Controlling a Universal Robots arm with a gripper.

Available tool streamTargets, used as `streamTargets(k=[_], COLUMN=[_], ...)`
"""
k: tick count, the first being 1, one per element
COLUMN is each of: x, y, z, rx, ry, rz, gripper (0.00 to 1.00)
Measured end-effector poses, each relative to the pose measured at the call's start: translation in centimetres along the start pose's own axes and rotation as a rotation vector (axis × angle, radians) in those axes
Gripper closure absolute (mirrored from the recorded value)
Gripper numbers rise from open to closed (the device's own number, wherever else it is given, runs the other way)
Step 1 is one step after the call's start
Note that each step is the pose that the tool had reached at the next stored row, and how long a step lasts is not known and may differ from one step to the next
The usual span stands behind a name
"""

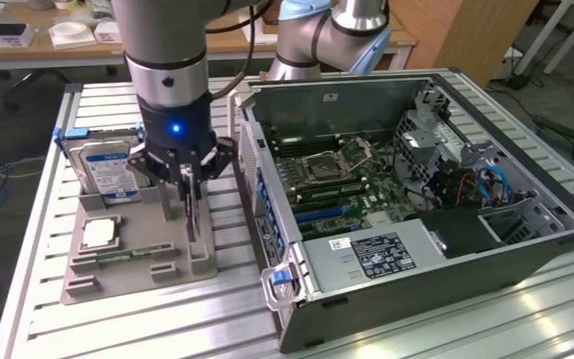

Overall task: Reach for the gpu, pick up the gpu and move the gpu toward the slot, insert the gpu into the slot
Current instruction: 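Pick up the gpu and move the gpu toward the slot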

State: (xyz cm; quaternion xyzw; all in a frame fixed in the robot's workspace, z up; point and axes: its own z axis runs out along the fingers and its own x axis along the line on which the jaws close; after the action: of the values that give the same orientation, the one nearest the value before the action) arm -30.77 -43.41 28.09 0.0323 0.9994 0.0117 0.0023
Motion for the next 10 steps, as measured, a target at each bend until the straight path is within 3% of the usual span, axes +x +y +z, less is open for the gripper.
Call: streamTargets(k=[10], x=[0.0], y=[0.06], z=[-2.71], rx=[0.0007], ry=[0.0], rz=[0.0], gripper=[0.74])
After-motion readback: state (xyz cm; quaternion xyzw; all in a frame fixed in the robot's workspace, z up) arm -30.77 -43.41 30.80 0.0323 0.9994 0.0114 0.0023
